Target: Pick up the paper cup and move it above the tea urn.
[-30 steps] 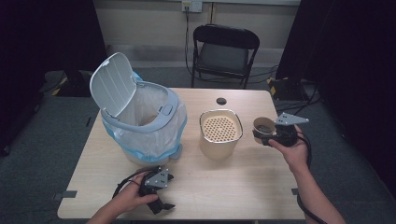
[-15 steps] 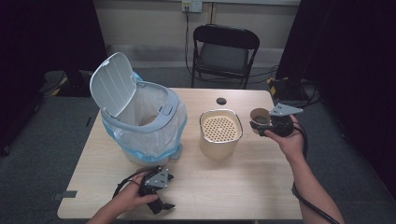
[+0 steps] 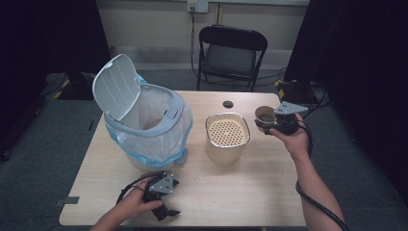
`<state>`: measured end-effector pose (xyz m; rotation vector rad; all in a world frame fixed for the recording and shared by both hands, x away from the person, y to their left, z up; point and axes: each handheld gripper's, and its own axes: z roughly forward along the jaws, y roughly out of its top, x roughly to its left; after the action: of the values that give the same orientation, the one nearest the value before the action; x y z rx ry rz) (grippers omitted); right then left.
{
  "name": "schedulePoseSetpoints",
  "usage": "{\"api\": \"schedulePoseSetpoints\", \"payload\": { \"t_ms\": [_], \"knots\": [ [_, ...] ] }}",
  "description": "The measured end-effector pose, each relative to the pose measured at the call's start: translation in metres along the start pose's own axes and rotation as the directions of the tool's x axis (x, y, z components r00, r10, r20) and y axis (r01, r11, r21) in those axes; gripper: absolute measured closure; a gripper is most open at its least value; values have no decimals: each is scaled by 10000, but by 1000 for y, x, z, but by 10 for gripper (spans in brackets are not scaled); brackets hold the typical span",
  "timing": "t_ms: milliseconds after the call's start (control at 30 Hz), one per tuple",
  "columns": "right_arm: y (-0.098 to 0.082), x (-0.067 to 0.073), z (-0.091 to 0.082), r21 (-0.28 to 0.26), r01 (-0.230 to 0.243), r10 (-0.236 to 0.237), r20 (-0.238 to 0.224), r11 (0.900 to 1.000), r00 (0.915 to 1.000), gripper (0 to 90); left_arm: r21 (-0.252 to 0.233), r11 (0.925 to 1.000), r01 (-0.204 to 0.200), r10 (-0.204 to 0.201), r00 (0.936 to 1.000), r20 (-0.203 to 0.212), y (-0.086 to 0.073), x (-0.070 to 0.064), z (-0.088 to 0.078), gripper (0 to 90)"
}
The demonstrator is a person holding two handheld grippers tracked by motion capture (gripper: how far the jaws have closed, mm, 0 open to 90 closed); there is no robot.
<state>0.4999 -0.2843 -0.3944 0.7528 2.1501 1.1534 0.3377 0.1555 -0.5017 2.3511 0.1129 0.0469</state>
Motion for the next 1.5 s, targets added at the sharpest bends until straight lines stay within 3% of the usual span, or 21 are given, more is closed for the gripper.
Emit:
{"api": "schedulePoseSetpoints", "payload": {
  "t_ms": [433,800,1000,1333,1400,1500],
  "knots": [
    [11,-12,13,-138,435,-433,152,9990,9989,292,-14,10000,17,-17,10000,-3,0,0,0,0],
    [29,-12,23,55,1270,-1272,338,9919,9913,293,20,10000,-92,92,9999,-109,0,0,-1,0],
    [45,-11,28,190,2087,-2094,438,9778,9768,293,55,9999,-99,99,9999,-87,1,0,-1,0],
    [62,-12,31,82,2687,-2686,650,9632,9611,297,72,9999,-121,122,9999,-93,1,1,-1,0],
    [64,-11,31,-1,2838,-2830,753,9589,9562,297,67,10000,-72,73,9999,-99,0,0,-1,0],
    [67,-8,31,133,3271,-3271,796,9449,9416,296,102,9999,-123,124,9999,-99,0,1,-2,0]
  ]
}}
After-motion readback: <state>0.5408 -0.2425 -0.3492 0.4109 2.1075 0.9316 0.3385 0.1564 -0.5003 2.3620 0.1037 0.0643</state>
